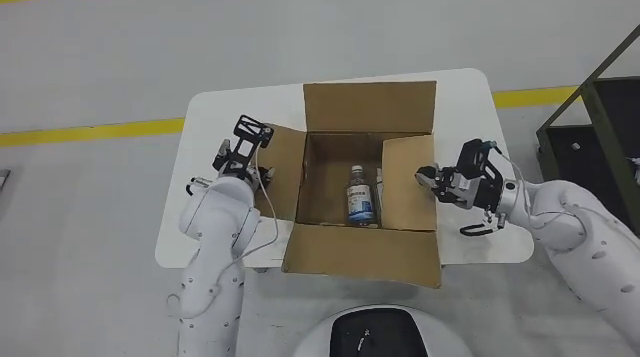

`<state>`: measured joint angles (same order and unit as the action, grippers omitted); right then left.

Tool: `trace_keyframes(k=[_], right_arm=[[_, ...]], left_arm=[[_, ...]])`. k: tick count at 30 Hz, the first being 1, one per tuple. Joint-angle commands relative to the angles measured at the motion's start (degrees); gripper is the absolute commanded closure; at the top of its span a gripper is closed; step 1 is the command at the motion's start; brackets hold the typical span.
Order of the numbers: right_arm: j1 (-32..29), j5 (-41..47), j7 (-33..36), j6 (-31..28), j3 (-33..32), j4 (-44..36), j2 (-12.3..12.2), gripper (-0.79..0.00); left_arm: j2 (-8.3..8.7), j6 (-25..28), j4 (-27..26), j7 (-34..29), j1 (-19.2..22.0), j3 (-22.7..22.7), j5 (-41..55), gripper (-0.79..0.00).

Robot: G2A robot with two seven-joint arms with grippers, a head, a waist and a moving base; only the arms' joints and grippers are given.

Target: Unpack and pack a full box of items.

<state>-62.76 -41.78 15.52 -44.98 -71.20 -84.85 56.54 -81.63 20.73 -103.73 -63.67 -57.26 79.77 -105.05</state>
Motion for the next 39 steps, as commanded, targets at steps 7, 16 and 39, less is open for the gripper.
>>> trace_keyframes(k=[7,16,39], right_arm=[[-2.25,-0.58,-5.92,0.64,-3.46,-1.54,-0.25,0.000],[-11.97,-2.58,-13.89,6.33,-13.78,-2.88,-1.29,0.000],[-0.37,-6.73,-11.01,9.46,1.09,8.14,2.26,0.000]], left_arm=[[0.18,-0.26,0.60,0.59,-0.50,-0.22,-0.66,-0.785],[0.62,3.01,-10.16,2.06,-2.55,-1.90,-3.69,-0.785],[0.47,12.45,-21.71,3.14,-6.50,-10.89,14.69,-0.785]])
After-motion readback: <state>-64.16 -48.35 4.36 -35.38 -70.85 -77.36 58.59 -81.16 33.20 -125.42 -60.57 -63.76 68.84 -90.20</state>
